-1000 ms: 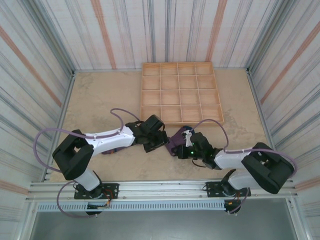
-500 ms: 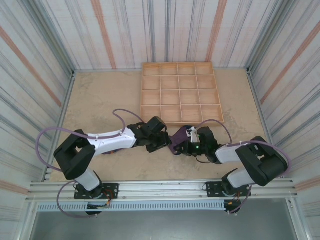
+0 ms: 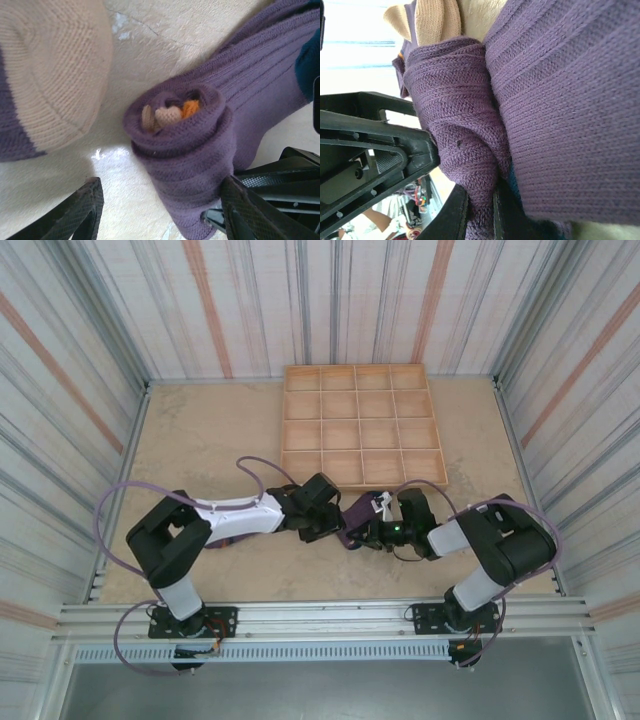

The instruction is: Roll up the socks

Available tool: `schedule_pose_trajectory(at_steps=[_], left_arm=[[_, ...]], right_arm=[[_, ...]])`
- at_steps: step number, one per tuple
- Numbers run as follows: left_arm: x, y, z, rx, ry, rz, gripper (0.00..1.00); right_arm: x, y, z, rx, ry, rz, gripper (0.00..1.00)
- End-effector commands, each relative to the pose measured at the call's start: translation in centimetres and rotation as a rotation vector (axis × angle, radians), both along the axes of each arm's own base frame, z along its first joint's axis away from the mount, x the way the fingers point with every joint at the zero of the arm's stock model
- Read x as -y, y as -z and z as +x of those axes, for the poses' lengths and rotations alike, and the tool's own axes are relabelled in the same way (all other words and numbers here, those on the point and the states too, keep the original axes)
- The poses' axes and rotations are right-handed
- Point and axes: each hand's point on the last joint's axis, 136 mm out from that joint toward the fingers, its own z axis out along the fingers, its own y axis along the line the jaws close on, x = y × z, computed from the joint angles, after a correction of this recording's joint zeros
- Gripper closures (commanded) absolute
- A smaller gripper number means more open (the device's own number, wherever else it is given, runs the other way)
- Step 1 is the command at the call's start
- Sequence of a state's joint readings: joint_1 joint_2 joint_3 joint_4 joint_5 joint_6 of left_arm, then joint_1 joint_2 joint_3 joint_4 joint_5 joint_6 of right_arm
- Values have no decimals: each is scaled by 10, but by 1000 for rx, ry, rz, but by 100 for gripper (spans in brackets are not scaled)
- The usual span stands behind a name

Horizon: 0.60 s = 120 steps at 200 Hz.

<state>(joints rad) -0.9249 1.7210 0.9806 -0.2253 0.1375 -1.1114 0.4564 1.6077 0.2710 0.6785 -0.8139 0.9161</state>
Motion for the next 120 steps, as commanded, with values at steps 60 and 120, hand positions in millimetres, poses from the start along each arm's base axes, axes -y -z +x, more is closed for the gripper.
schedule_pose_trajectory(at_steps=[60, 120], left_arm=[[-6, 32, -2, -82, -56, 111, 67], [-26, 36, -10, -151, -58, 219, 100]], right_arm=[[46, 74, -49, -352, 126, -240, 100], [46, 69, -46, -279, 97, -257, 83]])
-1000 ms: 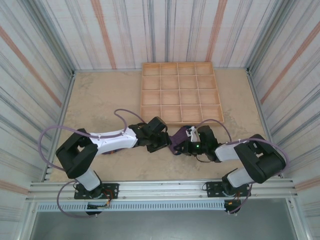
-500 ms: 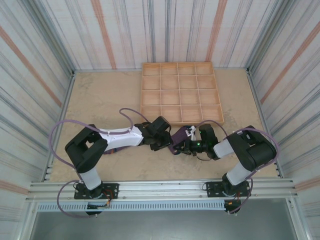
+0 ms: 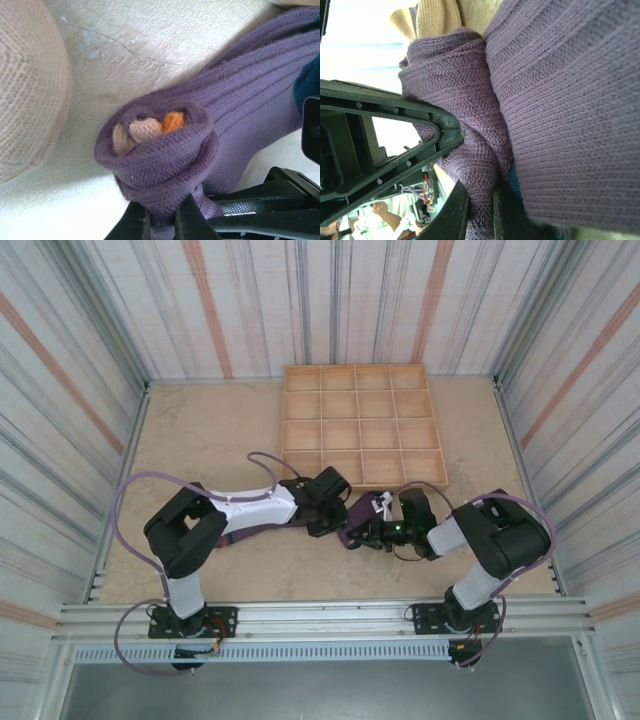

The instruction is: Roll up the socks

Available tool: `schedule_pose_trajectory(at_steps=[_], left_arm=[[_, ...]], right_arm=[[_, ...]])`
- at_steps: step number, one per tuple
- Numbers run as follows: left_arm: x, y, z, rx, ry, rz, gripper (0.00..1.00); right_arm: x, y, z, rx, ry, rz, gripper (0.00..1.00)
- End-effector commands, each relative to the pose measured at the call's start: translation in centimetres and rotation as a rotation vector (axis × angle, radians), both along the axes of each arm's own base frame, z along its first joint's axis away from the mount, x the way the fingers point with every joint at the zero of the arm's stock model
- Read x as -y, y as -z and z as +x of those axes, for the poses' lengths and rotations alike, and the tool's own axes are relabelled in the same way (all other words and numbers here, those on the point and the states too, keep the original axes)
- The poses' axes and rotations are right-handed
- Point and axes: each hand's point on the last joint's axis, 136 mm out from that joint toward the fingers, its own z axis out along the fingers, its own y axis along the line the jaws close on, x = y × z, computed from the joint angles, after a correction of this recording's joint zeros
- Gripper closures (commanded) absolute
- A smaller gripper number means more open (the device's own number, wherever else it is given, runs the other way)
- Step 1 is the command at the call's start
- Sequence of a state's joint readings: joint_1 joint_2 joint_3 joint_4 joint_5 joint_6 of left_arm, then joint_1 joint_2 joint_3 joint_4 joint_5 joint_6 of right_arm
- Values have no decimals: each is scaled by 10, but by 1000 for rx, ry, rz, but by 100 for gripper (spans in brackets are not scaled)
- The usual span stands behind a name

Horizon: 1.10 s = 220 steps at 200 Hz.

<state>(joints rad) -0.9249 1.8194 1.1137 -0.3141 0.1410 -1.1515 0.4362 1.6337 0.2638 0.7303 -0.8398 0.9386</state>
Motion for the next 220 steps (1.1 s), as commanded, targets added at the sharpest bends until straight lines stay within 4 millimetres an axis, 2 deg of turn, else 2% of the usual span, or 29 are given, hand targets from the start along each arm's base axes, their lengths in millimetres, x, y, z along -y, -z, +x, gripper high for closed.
schedule_pose_trajectory(at_steps=[1, 53, 66, 86, 125, 131, 154, 202, 220], left_arm=[[-41, 32, -20, -102, -21, 185, 100], [-53, 21, -26, -144, -40, 196, 100], [-55, 20, -29, -158, -41, 202, 100], [-57, 16, -30, -171, -45, 197, 100], [-61, 12, -29, -180, -45, 182, 100], [-61, 11, -29, -182, -45, 182, 100], [-61, 10, -29, -187, -37, 179, 100], [-59, 14, -31, -212, -31, 168, 100], [-57, 15, -30, -219, -32, 158, 100]], right_arm=[[45, 69, -48, -268, 79, -282, 82], [38, 27, -36, -17, -25, -427, 38], [35, 16, -34, 30, -40, -428, 32], [33, 3, -35, 132, -68, -465, 28], [35, -29, -37, 470, -106, -664, 19], [34, -40, -36, 525, -94, -666, 18], [32, -56, -35, 673, -105, -708, 17], [8, -75, -37, 948, -219, -840, 17], [-7, -72, -38, 1030, -288, -905, 19]])
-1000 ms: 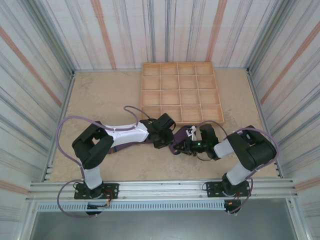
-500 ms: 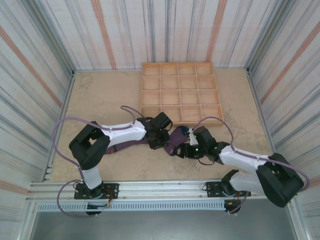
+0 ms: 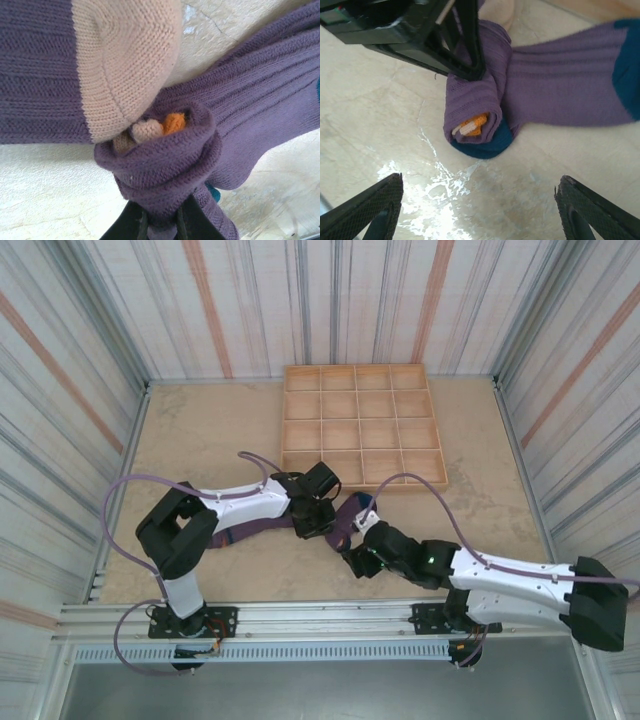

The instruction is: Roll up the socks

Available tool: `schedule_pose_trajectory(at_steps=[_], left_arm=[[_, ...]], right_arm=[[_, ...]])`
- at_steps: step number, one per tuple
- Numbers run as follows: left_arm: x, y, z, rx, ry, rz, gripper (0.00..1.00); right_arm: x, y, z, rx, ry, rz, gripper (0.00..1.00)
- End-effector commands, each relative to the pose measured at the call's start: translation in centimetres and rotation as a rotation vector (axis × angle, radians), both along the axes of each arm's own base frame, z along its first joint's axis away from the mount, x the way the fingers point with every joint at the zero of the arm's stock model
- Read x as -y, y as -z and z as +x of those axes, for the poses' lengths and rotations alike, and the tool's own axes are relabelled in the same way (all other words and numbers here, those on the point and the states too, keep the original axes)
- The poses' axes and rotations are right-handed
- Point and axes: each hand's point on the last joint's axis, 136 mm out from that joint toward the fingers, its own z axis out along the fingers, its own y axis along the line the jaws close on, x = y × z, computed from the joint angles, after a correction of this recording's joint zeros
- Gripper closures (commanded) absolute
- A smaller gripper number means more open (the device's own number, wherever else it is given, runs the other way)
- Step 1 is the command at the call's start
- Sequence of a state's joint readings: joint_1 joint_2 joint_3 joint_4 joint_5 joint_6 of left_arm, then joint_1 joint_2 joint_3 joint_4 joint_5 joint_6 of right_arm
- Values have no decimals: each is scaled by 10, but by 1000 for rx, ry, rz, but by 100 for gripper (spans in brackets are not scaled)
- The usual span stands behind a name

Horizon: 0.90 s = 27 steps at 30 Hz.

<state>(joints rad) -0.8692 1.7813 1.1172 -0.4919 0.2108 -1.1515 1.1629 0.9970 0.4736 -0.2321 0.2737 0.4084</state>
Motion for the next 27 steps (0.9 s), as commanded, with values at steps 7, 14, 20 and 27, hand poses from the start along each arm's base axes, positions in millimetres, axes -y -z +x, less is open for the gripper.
schedule_pose_trajectory(at_steps=[7, 14, 20, 27], left_arm=[[-23, 16, -17, -88, 2, 84, 100], [-23, 16, -18, -94, 1, 81, 100], [-22, 17, -18, -96, 2, 77, 100], [-22, 18, -18, -96, -5, 70, 100]], right_arm=[[-38, -2, 13, 295, -127, -238, 23], [-51, 12, 25, 384, -116, -298, 31], [-51, 23, 34, 427, -92, -341, 36], [-48, 43, 38, 398, -67, -376, 47]])
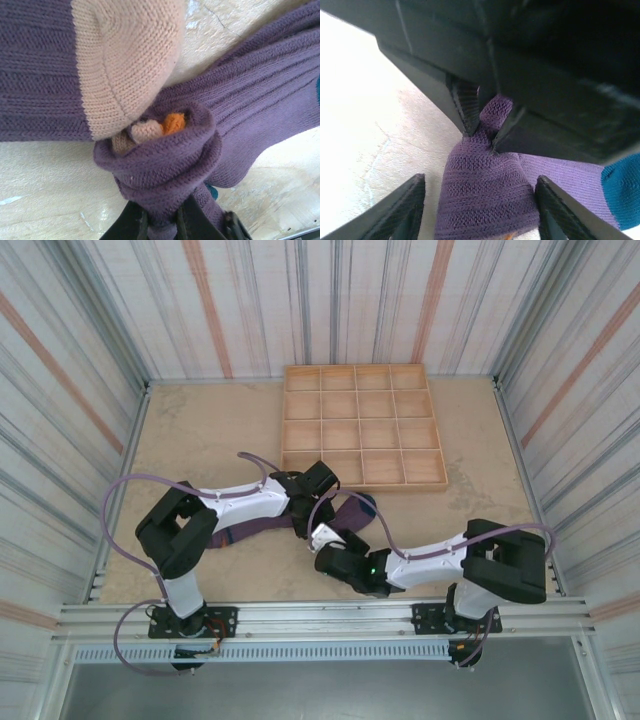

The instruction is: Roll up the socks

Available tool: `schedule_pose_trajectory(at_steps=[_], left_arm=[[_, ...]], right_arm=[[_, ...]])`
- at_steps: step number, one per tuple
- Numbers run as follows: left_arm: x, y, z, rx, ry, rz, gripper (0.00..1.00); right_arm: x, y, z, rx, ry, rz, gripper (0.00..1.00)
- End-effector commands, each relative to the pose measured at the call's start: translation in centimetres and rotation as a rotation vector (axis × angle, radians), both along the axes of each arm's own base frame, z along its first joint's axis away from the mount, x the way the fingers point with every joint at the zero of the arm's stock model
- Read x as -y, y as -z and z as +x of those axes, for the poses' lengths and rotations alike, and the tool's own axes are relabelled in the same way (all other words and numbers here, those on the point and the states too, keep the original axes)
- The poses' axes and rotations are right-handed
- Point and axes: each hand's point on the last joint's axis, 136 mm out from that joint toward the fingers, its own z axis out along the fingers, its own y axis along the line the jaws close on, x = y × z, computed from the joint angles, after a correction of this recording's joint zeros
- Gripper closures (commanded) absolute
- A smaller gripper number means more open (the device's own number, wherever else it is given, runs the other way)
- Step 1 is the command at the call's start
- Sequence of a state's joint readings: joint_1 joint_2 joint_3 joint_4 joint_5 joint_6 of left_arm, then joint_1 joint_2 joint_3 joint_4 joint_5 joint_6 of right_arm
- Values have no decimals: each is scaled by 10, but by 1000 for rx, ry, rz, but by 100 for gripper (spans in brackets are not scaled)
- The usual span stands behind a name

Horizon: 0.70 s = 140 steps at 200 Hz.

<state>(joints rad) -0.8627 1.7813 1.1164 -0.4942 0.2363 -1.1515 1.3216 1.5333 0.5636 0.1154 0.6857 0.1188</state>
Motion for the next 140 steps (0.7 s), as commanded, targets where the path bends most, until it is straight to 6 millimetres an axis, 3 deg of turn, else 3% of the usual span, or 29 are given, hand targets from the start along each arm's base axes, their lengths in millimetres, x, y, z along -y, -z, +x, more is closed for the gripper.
schedule_pose_trajectory(at_steps=[1, 21, 47, 75, 90, 99, 140], left_arm=[[-22, 18, -17, -74, -6, 74, 100], [-21, 18, -15, -67, -12, 61, 100], [-22, 13, -12, -40, -17, 57, 73], [-21, 6, -7, -11, -27, 38, 46], [-19, 1, -4, 13, -51, 10, 28], [-19, -1, -2, 31, -65, -9, 22], [-17, -20, 9, 133, -86, -71, 15]], right_arm=[[0, 2, 6, 15, 31, 3, 50], [4, 9, 6, -14, 53, 16, 59], [11, 17, 4, -65, 83, 46, 83], [14, 26, 0, -133, 110, 99, 97], [15, 29, -3, -166, 118, 137, 100], [15, 31, -4, -184, 120, 157, 100], [18, 39, -11, -275, 132, 231, 100]])
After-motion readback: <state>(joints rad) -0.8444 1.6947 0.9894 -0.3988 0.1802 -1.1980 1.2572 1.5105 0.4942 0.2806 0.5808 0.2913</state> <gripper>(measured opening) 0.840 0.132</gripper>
